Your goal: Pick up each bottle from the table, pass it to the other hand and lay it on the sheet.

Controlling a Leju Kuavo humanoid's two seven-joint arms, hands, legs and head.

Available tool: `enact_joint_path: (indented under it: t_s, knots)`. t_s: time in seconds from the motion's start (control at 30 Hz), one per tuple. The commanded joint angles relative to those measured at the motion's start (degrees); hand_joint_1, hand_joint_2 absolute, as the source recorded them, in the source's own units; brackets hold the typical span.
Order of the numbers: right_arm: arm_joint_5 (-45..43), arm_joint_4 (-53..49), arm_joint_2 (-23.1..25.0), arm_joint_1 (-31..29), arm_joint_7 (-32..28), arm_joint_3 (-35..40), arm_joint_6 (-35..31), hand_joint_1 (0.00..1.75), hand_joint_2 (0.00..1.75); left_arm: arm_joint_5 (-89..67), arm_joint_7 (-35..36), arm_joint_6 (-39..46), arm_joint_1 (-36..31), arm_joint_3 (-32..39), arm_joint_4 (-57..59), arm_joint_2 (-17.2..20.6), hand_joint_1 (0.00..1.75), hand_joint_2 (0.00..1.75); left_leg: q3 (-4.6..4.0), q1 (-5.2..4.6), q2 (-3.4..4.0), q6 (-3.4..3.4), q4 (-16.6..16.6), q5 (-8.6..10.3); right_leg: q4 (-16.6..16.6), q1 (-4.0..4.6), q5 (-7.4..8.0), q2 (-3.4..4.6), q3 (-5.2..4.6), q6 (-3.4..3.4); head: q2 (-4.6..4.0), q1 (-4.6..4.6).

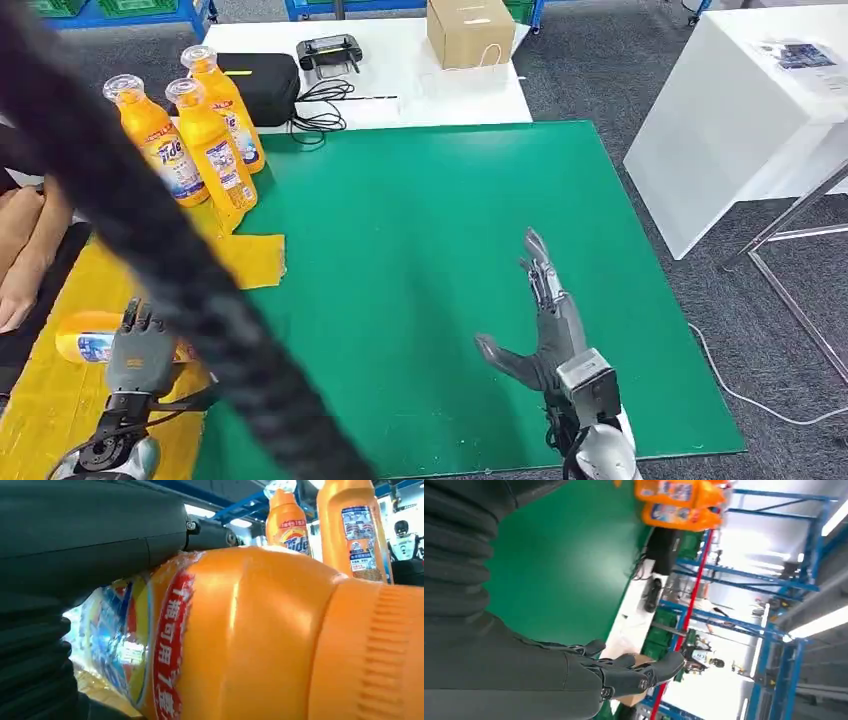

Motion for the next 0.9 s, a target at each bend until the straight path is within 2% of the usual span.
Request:
enact_joint_path:
  t_s: [0.03,0.13,0.37,0.4,0.43,0.5,0.57,0.6,0.63,0.73,0.8,0.83,0.9]
  knots:
    - [0.52,2.86,-0.45,0.21,0.2,-1.87,-0.46,0.0,1.75,1.06,-0.92,-0.17,0.1,3.27,0.74,-2.92,0.0,1.75,0.2,0.06,-0.03,0.01,-0.02,-0.09,-0.11,0.08,-0.07,-0.08,0.27,-0.03,0.0,0.02]
    - [1.04,2.88,-0.38,0.36,0.32,-2.03,-0.7,0.0,1.75,1.87,-1.93,-0.17,0.61,4.19,-0.33,-3.36,0.0,1.75,0.16,0.04,0.0,0.0,-0.03,-0.07,-0.1,0.06,-0.04,-0.03,0.22,-0.02,0.0,0.0]
    - [2.95,3.59,-0.89,1.33,0.33,-1.17,-1.1,0.0,1.75,9.63,-13.84,-0.17,4.92,8.88,-11.39,-7.67,0.0,1.75,0.15,0.04,-0.05,0.01,-0.01,-0.08,-0.1,0.07,-0.06,-0.1,0.22,-0.03,0.0,0.0]
    - [3.46,3.7,-1.64,2.08,-0.21,-0.66,-0.69,0.0,1.75,11.85,-27.76,-0.17,7.94,17.02,-23.48,-14.32,0.0,1.75,0.21,0.1,-0.05,0.01,0.03,-0.13,-0.13,0.13,-0.09,-0.1,0.32,-0.03,0.0,0.0]
    - [4.08,3.44,-1.79,3.17,-0.68,-0.63,-1.11,0.0,1.75,12.91,-29.97,-0.17,9.62,18.05,-29.12,-17.18,0.0,1.75,0.24,0.11,-0.04,0.01,0.04,-0.17,-0.14,0.15,-0.11,-0.09,0.37,-0.04,0.0,0.0]
    - [5.65,2.21,-1.79,6.55,-0.82,-0.93,-2.29,0.0,1.75,26.64,-29.55,-0.17,14.68,10.62,-34.62,-17.94,0.0,1.75,0.08,0.1,-0.13,0.06,0.13,-0.18,-0.09,0.13,-0.13,-0.18,0.26,0.02,0.0,0.02]
    - [6.06,1.33,-1.85,8.31,-1.08,-1.09,-2.66,0.0,1.75,26.28,-25.74,-0.17,17.36,7.28,-38.85,-16.66,0.0,1.75,0.09,-0.05,-0.12,0.06,-0.01,-0.1,-0.09,-0.03,-0.1,-0.15,0.17,0.02,0.0,0.0]
    - [6.25,1.17,-1.68,8.75,-1.02,-1.31,-2.82,0.0,1.75,31.59,-25.41,-1.41,18.08,5.08,-39.62,-16.07,0.0,1.75,0.21,0.01,-0.15,0.07,0.05,-0.23,-0.13,0.04,-0.21,-0.19,0.35,0.02,0.0,0.02]
    - [6.89,0.69,-0.51,10.31,-0.28,-2.52,-3.1,0.0,1.75,41.31,-24.99,-6.52,20.27,2.43,-42.7,-14.69,0.0,1.75,0.11,-0.03,-0.07,0.07,0.05,-0.18,-0.07,-0.01,-0.14,-0.08,0.2,0.02,0.0,0.02]
    - [6.15,0.89,4.18,14.32,-0.72,-7.23,-1.38,0.0,1.75,54.33,-24.25,-18.85,26.93,-0.5,-49.18,-15.66,0.0,1.75,0.08,-0.07,0.01,0.13,0.05,-0.36,-0.04,-0.03,-0.14,0.01,0.09,-0.01,0.0,0.0]
    - [4.84,3.12,6.57,14.2,-1.11,-9.14,1.09,0.0,1.75,59.26,-23.42,-24.89,28.52,-1.84,-48.74,-16.75,0.0,1.75,0.09,-0.04,0.01,0.13,0.03,-0.37,-0.08,0.0,-0.14,0.01,0.09,-0.03,0.0,0.0]
    - [4.76,4.13,7.22,13.98,-1.46,-9.58,1.77,0.0,1.75,60.2,-23.37,-25.85,28.81,-2.36,-48.19,-17.13,0.0,1.75,0.29,0.01,0.0,0.13,0.03,-0.49,-0.14,0.05,-0.24,-0.03,0.34,-0.05,0.0,0.0]
    - [5.19,5.17,8.02,13.87,-2.24,-10.07,2.71,0.0,1.75,62.97,-22.81,-28.54,28.84,-3.34,-47.19,-17.15,0.0,1.75,0.1,-0.06,-0.05,0.15,-0.03,-0.34,-0.12,-0.02,-0.23,-0.02,0.12,0.09,0.0,0.0]
